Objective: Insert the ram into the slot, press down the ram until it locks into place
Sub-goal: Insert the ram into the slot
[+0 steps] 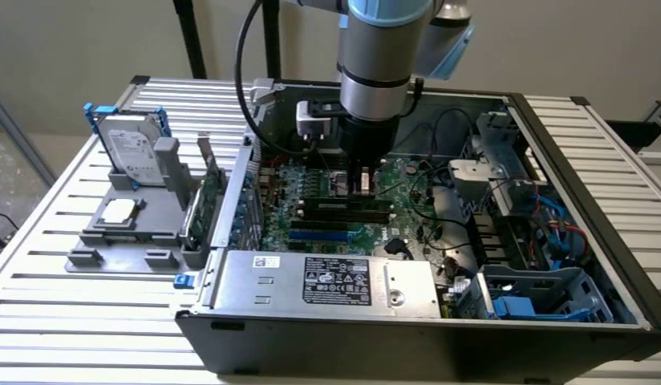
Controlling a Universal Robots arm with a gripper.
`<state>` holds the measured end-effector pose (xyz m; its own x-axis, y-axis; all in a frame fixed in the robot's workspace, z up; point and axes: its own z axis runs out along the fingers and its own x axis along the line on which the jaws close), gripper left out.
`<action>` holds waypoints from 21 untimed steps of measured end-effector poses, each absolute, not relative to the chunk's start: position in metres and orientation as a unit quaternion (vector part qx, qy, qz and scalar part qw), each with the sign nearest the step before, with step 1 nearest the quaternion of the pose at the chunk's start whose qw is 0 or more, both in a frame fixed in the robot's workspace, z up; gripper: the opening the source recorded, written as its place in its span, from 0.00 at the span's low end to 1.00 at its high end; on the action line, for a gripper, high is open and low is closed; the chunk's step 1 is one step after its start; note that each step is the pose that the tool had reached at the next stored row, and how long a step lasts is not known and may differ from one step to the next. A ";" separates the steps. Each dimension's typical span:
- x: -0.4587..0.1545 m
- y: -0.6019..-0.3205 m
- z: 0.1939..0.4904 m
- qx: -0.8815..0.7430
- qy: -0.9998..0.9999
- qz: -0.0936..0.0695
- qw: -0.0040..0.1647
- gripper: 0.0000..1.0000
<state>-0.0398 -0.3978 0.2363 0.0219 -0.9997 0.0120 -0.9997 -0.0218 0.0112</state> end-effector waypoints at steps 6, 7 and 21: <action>-0.039 -0.397 0.234 0.715 -0.699 -0.002 0.011 0.14; -0.039 -0.397 0.233 0.715 -0.699 -0.003 0.011 0.14; -0.036 -0.396 0.229 0.714 -0.700 -0.003 0.014 0.14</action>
